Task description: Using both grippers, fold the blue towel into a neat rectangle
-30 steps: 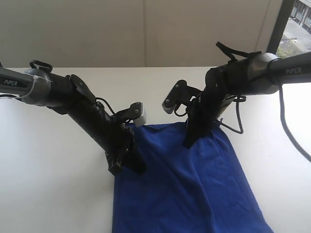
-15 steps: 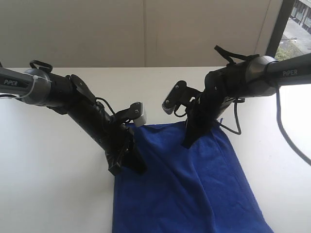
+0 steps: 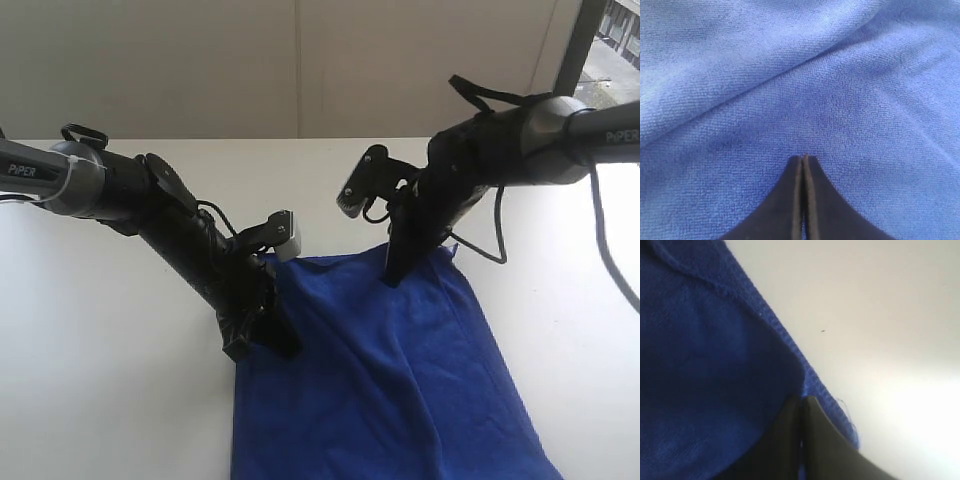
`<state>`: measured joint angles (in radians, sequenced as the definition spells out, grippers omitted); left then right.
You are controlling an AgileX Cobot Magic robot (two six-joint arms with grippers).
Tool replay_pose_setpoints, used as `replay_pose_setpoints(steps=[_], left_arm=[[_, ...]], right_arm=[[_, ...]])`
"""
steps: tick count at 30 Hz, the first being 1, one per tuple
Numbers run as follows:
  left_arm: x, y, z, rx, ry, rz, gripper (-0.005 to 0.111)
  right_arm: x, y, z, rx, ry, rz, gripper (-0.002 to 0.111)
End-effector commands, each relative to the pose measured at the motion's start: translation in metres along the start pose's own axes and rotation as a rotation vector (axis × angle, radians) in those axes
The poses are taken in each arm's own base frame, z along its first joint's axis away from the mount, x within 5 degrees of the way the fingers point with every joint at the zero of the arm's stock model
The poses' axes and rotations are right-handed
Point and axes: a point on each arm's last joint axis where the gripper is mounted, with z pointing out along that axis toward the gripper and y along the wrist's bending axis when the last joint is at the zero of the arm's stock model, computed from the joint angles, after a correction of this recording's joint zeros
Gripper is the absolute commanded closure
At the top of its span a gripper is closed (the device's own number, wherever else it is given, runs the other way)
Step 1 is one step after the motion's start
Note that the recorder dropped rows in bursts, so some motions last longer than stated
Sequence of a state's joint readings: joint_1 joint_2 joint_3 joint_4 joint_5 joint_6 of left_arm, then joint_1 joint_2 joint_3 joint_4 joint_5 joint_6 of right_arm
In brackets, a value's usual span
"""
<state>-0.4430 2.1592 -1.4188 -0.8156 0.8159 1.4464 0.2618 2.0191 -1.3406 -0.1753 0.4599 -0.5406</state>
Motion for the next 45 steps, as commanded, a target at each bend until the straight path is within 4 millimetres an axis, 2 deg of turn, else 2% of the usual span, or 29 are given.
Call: replay_pose_setpoints(steps=[1,4,14,16,18,22,24,25,30,34,45], left_arm=[[0.003,-0.001,0.000,-0.002,0.033,0.015,0.107],[0.003,-0.001,0.000,-0.002,0.033,0.015,0.107],[0.002,-0.001,-0.001,-0.003,0.033,0.016,0.107],[0.000,-0.001,-0.004,-0.007,0.028,0.021,0.104],[-0.005,-0.004,-0.011,-0.015,0.023,0.038,0.093],[-0.015,-0.012,-0.031,-0.067,0.052,0.109,0.055],[-0.018,-0.010,-0.043,-0.160,0.093,0.125,0.042],[-0.020,-0.009,-0.048,-0.210,0.108,0.123,0.040],[-0.024,0.007,-0.061,-0.439,0.119,0.131,0.039],[-0.019,0.017,-0.056,-0.498,0.125,0.139,0.039],[-0.019,0.028,-0.059,-0.606,0.149,0.235,0.039]], right_arm=[[-0.002,-0.008,-0.019,0.041,-0.017,0.002,0.108],[-0.002,-0.010,-0.025,0.052,-0.011,-0.014,0.108],[0.005,-0.017,-0.024,0.080,0.018,-0.010,0.108],[0.005,-0.017,-0.024,0.079,0.017,-0.003,0.108],[0.005,-0.017,-0.024,0.078,0.018,0.009,0.108],[0.005,-0.017,-0.024,0.076,0.023,0.009,0.108],[0.005,-0.016,-0.024,0.074,0.026,0.009,0.108],[0.005,-0.016,-0.024,0.074,0.026,0.009,0.108],[0.007,-0.016,-0.024,0.067,0.042,0.010,0.108],[0.007,-0.016,-0.027,0.065,0.051,0.012,0.108],[0.001,-0.019,-0.069,0.086,0.040,0.026,0.108]])
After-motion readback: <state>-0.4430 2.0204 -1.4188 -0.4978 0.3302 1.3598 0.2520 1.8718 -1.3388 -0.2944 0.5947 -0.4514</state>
